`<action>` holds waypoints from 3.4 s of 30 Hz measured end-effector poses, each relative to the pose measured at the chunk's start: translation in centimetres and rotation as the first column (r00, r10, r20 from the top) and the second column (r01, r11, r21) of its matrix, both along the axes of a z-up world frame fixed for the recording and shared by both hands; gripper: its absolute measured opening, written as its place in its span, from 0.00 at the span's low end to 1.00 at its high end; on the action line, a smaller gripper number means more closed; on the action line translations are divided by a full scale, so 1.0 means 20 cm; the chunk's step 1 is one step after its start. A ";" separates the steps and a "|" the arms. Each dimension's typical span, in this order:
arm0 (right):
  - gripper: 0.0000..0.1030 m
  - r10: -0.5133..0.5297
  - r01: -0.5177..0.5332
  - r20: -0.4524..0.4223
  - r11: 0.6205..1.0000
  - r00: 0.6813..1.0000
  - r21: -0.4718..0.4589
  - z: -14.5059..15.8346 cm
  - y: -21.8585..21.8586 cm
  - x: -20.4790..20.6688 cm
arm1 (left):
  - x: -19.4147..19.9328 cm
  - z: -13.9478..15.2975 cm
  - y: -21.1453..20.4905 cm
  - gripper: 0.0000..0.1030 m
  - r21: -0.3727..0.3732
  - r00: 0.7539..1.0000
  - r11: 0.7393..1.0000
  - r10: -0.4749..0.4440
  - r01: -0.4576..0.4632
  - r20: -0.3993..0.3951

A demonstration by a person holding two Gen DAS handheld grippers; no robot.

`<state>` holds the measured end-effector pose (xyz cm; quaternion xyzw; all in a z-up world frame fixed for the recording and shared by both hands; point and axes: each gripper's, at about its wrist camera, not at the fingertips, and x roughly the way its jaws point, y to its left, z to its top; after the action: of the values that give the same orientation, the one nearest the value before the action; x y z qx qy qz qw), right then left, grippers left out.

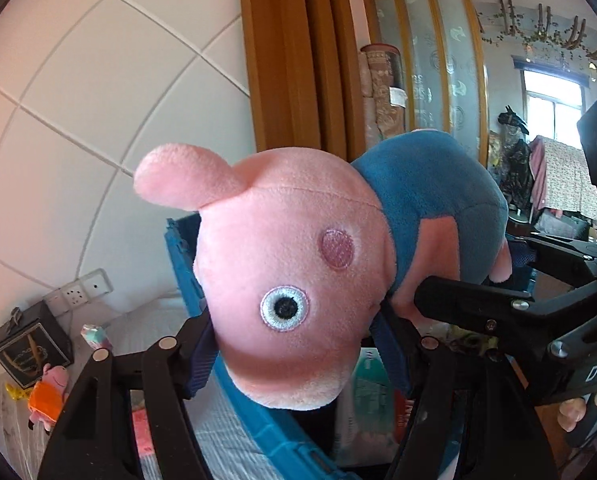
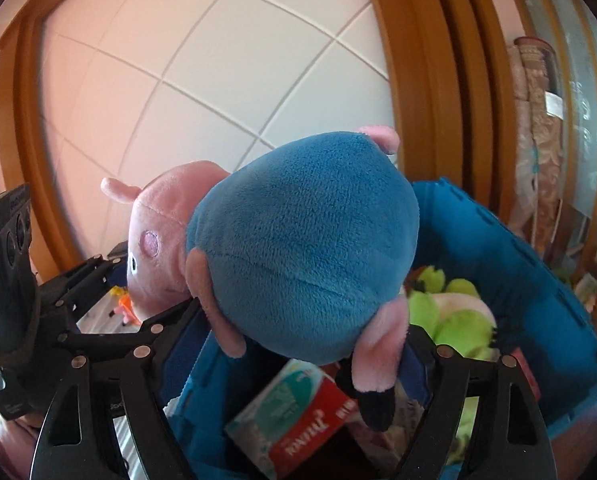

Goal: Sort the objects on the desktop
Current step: 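Lift the blue-shirted pig plush with both tools and carry it over the crate, then lower the blue-shirted pig into the crate and open both tools, then withdraw both tools from the crate back toward the bed, then grasp the orange-dressed pig plush with the left tool while the right tool grasps its head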

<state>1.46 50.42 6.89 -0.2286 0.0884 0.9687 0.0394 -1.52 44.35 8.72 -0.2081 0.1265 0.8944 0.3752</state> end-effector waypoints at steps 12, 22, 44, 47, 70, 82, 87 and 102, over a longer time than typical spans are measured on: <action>0.93 -0.268 0.275 0.165 0.961 0.949 -0.021 -0.16 0.43 0.24 | 0.11 -0.14 0.21 0.67 -0.114 0.987 0.988 -0.086 0.102 0.135; 1.00 -0.286 0.291 0.177 0.957 0.942 0.001 -0.15 0.42 0.23 | 0.08 -0.14 0.13 0.67 -0.085 0.987 0.993 -0.062 0.076 0.149; 1.00 -0.016 0.018 -0.030 0.998 0.999 0.062 0.07 -0.13 0.11 | -0.09 -0.11 -0.66 0.67 0.084 0.940 0.941 0.318 -0.329 0.121; 1.00 0.042 -0.039 -0.042 0.996 0.998 0.076 0.09 -0.26 0.04 | -0.13 -0.12 -0.81 0.67 0.096 0.916 0.915 0.377 -0.391 0.135; 1.00 0.394 -0.405 0.178 0.914 0.902 0.029 -0.21 -1.46 -1.05 | -0.76 -0.59 -2.15 0.67 -0.038 0.609 0.646 0.736 -0.762 0.296; 1.00 0.445 -0.477 0.415 0.879 0.794 -0.030 -0.78 -1.81 -2.00 | -1.49 -1.15 -2.51 0.67 -0.173 0.423 0.539 0.790 -0.824 0.444; 1.00 0.431 -0.475 0.484 0.879 0.762 -0.034 -1.04 -1.84 -2.29 | -1.82 -1.43 -2.47 0.67 -0.211 0.417 0.572 0.761 -0.792 0.498; 1.00 0.532 -0.540 0.536 0.826 0.656 -0.159 -1.40 -2.10 -2.74 | -1.89 -1.62 -2.98 0.68 -0.364 0.318 0.458 0.867 -0.811 0.383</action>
<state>-53.27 8.43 -21.09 -0.5167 -0.0051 0.8269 -0.2220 -39.40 -15.17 -23.69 -0.4948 -0.0598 0.8563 -0.1359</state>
